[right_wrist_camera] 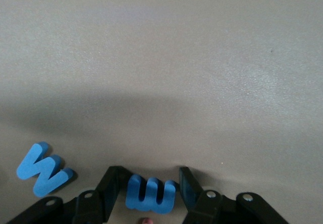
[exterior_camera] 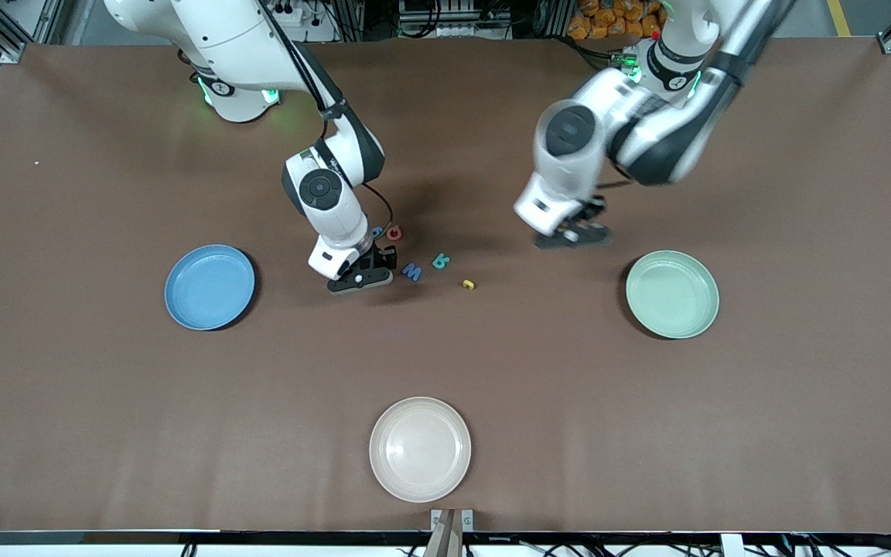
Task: Sort upper and lower case letters into plates
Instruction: 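Carry the yellow H onto the green plate and open the left gripper, then place the blue E on the blue plate while the left gripper withdraws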
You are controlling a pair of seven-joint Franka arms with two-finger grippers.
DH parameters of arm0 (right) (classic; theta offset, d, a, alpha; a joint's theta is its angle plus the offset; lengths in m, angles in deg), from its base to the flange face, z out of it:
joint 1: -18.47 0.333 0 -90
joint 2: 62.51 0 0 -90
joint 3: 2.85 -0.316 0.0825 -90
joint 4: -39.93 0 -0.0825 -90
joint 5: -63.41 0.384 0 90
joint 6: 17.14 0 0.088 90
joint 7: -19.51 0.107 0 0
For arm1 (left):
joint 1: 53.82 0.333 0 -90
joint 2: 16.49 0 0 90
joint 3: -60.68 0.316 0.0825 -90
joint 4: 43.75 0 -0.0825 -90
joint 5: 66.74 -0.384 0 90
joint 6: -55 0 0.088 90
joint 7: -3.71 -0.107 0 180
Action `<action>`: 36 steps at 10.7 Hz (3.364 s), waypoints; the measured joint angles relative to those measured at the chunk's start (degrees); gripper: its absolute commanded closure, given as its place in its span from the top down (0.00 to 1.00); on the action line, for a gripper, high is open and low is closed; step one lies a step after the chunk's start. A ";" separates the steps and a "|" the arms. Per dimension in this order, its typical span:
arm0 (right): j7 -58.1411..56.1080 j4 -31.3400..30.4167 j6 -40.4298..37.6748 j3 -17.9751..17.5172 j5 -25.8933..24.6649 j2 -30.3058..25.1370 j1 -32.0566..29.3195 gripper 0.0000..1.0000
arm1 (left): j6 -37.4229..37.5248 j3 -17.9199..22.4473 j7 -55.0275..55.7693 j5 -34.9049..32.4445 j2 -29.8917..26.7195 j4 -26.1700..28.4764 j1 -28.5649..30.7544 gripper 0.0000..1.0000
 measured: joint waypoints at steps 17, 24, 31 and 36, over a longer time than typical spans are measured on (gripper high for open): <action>-2.40 14.32 -28.26 1.70 -0.01 -0.60 -5.86 0.30 | -1.37 24.44 -28.91 3.82 5.75 -8.08 0.13 1.00; -14.39 16.60 -32.24 3.02 -5.67 -0.79 -18.73 0.30 | 16.73 23.51 -29.40 3.87 -5.34 -19.57 -4.15 1.00; -31.60 16.50 -33.48 2.84 -6.79 -0.84 -29.03 1.00 | 17.82 21.87 -29.42 11.22 -11.43 -20.02 -6.86 1.00; -33.57 16.45 -33.48 2.74 -6.84 -0.83 -29.11 1.00 | 16.33 21.78 -22.21 14.93 -8.84 -19.67 -12.22 1.00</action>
